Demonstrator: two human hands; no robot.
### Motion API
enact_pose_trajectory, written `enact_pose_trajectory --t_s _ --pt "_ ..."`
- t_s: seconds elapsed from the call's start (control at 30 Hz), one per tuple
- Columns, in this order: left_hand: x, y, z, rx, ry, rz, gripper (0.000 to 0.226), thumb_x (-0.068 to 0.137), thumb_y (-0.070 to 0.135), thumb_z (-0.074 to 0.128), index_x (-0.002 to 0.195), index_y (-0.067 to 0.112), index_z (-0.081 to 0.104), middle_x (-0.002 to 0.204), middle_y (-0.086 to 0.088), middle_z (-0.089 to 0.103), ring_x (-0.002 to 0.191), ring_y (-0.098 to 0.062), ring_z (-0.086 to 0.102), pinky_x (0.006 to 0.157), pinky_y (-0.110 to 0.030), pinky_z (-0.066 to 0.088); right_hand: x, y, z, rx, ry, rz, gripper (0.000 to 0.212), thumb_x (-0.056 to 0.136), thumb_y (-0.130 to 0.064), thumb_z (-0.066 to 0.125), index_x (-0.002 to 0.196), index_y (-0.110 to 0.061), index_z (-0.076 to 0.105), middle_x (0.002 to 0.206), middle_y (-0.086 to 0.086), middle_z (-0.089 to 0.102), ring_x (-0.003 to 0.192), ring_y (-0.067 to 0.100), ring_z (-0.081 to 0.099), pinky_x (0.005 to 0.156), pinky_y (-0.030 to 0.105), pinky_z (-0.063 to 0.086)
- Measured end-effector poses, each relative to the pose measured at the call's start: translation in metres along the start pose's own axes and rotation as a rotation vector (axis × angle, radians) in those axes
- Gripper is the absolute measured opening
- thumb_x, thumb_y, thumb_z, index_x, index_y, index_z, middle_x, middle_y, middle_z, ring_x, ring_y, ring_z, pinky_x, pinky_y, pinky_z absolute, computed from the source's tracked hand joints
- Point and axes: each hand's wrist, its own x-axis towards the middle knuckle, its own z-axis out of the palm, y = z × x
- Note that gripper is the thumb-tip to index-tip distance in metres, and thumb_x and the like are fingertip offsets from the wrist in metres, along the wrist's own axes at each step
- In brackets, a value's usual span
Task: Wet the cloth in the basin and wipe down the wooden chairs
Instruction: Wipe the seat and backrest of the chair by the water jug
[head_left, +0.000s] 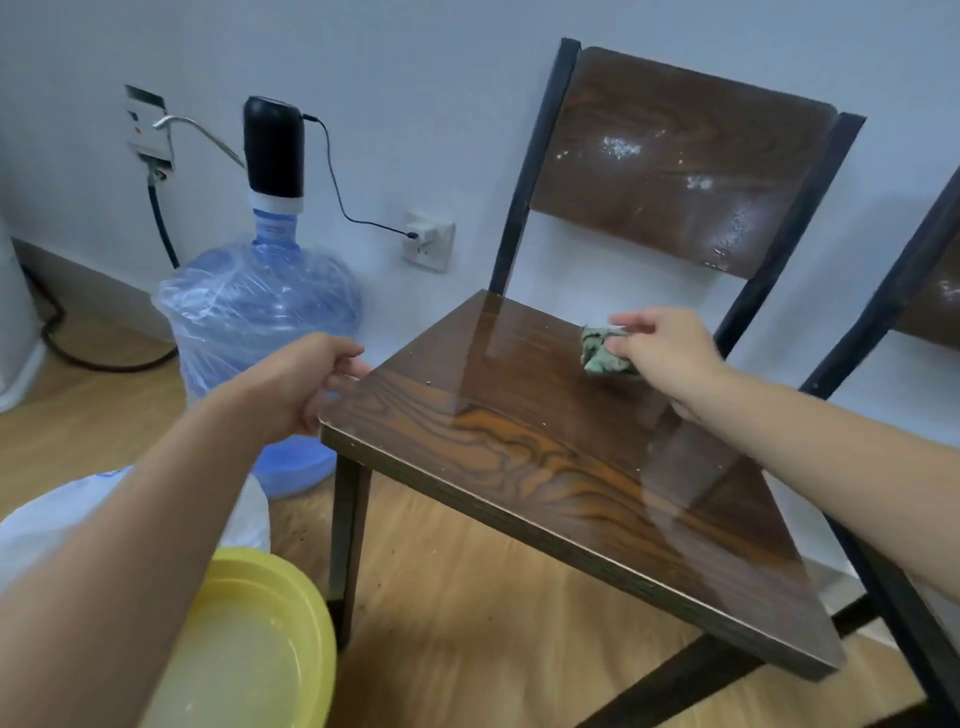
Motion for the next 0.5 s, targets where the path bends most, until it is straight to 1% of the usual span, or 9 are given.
enact_pose_trajectory --t_s 0.03,0.1,0.13,0.2,0.3,0.33,0.4,0.43,0.5 --pt "0.002 -0.001 0.002 -0.068 0.03 -0.005 0.045 0.101 0.035 0.045 0.116 -0.001 0.068 0.042 0.002 0.059 0.034 -0.013 0.047 0.047 -0.027 0.032 0.023 -0.001 0.019 -0.035 0.065 0.053 0.024 0.088 -0.008 0.072 0.112 -0.007 0.073 0.104 0.006 0.068 0.108 0.026 0.066 0.074 0.022 0.045" --pt "0.008 -0.006 0.004 -0.179 0.055 -0.015 0.047 0.1 0.033 0.043 0.118 -0.003 0.067 0.043 0.0 0.06 0.034 -0.013 0.047 0.053 -0.029 0.03 0.043 -0.015 0.055 -0.134 0.12 0.077 0.01 0.088 -0.011 0.07 0.093 -0.003 0.068 0.082 0.007 0.061 0.088 0.03 0.062 0.054 0.025 0.038" --pt "0.009 -0.009 0.005 -0.201 0.057 -0.023 0.046 0.099 0.033 0.042 0.117 -0.001 0.068 0.043 0.0 0.06 0.034 -0.013 0.047 0.054 -0.028 0.029 0.049 -0.026 0.072 -0.169 0.125 0.061 0.011 0.089 -0.012 0.071 0.09 -0.001 0.068 0.081 0.009 0.064 0.081 0.028 0.059 0.051 0.026 0.036" --pt "0.01 -0.012 0.002 -0.197 0.067 -0.025 0.049 0.095 0.035 0.045 0.117 -0.001 0.07 0.051 -0.002 0.066 0.043 -0.015 0.05 0.057 -0.029 0.029 0.053 -0.049 0.104 -0.175 0.116 -0.019 0.016 0.091 -0.015 0.072 0.098 -0.001 0.077 0.096 0.01 0.073 0.073 0.02 0.056 0.055 0.024 0.041" --pt "0.009 -0.011 -0.008 -0.173 0.058 -0.032 0.045 0.098 0.035 0.043 0.107 0.001 0.071 0.057 -0.004 0.07 0.05 -0.017 0.051 0.058 -0.029 0.03 0.017 -0.079 0.132 -0.103 -0.064 -0.241 0.015 0.091 -0.016 0.073 0.103 -0.011 0.081 0.088 0.003 0.072 0.082 0.015 0.063 0.075 0.02 0.05" --pt "0.009 -0.01 -0.012 -0.159 0.064 -0.029 0.045 0.097 0.037 0.045 0.105 0.001 0.071 0.066 -0.007 0.073 0.054 -0.019 0.051 0.058 -0.03 0.031 -0.004 -0.086 0.137 -0.098 -0.136 -0.344 0.015 0.09 -0.017 0.074 0.102 -0.014 0.082 0.087 0.002 0.075 0.089 0.014 0.066 0.08 0.019 0.047" --pt "0.01 -0.01 -0.022 -0.147 0.072 -0.018 0.047 0.093 0.042 0.05 0.105 0.001 0.072 0.09 -0.013 0.071 0.062 -0.023 0.052 0.059 -0.032 0.033 -0.049 -0.092 0.136 -0.09 -0.271 -0.517 0.016 0.089 -0.02 0.074 0.103 -0.021 0.082 0.095 -0.003 0.079 0.095 0.008 0.066 0.081 0.016 0.044" --pt "0.009 -0.01 -0.025 -0.151 0.063 -0.011 0.049 0.093 0.043 0.051 0.105 0.001 0.071 0.099 -0.016 0.067 0.066 -0.026 0.055 0.062 -0.034 0.037 -0.069 -0.092 0.131 -0.096 -0.327 -0.588 0.017 0.089 -0.022 0.074 0.104 -0.025 0.082 0.098 -0.008 0.078 0.094 0.004 0.065 0.08 0.015 0.044" --pt "0.005 -0.009 -0.029 -0.143 0.043 -0.005 0.053 0.094 0.045 0.05 0.111 -0.001 0.071 0.11 -0.02 0.066 0.088 -0.033 0.059 0.082 -0.041 0.047 -0.099 -0.085 0.113 -0.069 -0.41 -0.698 0.02 0.089 -0.022 0.075 0.107 -0.029 0.081 0.099 -0.012 0.075 0.092 0.001 0.065 0.081 0.018 0.048"
